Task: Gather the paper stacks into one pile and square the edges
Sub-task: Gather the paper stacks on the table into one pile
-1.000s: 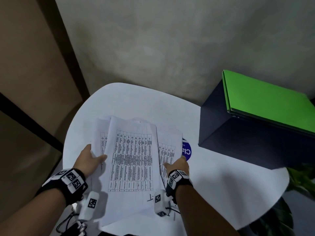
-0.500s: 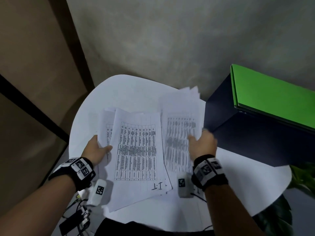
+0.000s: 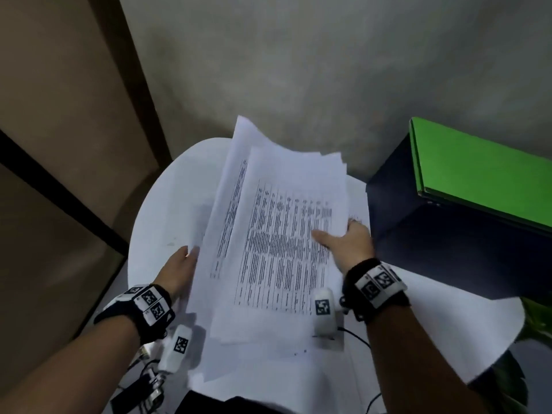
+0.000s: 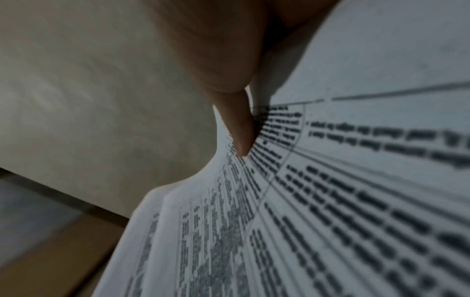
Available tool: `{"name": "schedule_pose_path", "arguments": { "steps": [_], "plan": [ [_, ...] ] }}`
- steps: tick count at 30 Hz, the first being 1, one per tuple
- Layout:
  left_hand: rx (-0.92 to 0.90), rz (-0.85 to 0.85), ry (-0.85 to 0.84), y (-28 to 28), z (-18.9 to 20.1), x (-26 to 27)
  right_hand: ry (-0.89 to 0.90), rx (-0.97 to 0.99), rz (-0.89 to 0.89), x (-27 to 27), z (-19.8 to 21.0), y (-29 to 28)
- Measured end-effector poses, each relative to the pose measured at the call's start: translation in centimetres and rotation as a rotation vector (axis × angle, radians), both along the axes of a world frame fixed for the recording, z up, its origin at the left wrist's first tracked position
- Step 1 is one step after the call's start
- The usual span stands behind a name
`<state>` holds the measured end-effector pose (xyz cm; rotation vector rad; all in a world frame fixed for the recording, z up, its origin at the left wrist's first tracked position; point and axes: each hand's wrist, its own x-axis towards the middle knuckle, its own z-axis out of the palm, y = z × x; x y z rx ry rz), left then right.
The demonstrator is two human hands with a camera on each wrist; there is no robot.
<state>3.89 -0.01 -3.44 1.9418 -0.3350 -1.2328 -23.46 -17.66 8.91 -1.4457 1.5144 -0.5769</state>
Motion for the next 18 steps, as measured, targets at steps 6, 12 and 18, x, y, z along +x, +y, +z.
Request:
{"name": "schedule_pose_path", "arguments": {
  "steps": [6, 12, 18],
  "plan": [
    [0.054, 0.099, 0.159, -0.3, 1.6, -0.7, 0.357, 0.166, 0.067, 2.6, -8.9, 2.9],
    [0.155, -0.254, -0.345, -1.1, 0.6, -1.9, 0.455, 0.088, 0.153, 2.8, -11.2, 4.9],
    [-0.032, -0.15, -0.276, -0.2, -0.2, -0.8, 0.837, 0.022, -0.118, -2.5, -11.3, 2.3]
  ]
}}
